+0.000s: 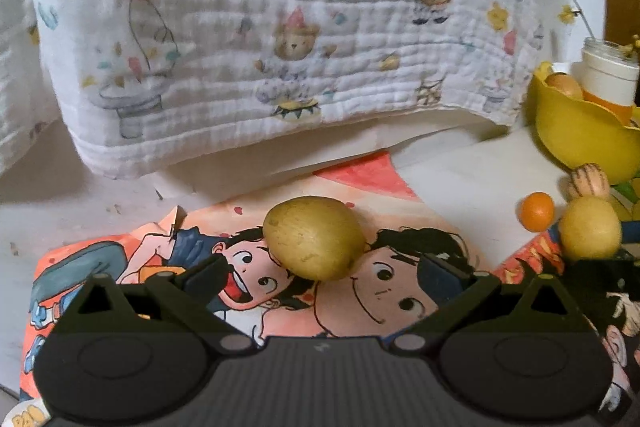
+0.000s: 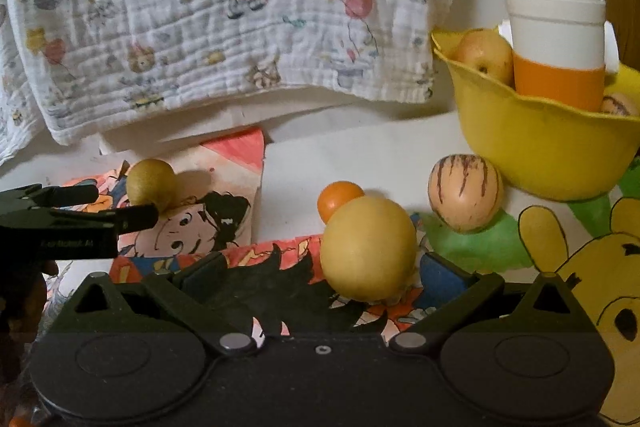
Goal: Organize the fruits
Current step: 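Grasp the green pear with the left tool while the right tool grasps the yellow pear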
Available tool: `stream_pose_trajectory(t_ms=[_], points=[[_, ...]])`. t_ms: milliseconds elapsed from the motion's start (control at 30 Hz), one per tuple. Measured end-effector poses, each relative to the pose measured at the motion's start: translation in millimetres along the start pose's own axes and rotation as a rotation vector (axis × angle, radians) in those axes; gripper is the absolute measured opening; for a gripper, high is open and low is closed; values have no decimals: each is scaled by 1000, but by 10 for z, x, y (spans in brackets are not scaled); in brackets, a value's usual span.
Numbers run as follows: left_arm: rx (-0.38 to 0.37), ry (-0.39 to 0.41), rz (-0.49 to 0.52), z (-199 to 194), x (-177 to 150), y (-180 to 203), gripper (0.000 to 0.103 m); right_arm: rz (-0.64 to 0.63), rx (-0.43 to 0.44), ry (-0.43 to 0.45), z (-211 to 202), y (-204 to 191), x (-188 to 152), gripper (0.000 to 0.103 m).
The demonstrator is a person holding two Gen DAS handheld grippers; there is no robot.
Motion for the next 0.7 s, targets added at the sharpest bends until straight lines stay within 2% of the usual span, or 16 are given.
stream_pose_trajectory(t_ms=[367,700], points=[[-16,-8,-52,209,3,-148,102,30,-8,7,157,14,-11,94],[-34,-23,-58,361,18,-200,93,-3,14,-17,237,-141,-54,76]])
Point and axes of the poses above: each gripper's, at about its wrist camera, not at the fingertips, and z roughly the way its jaws point, y to its right, x to its top, the point moved 2 cm from there along z, roughly the way its jaws point, and after that the axes turned 15 degrees about z, right-handed, at the moved point
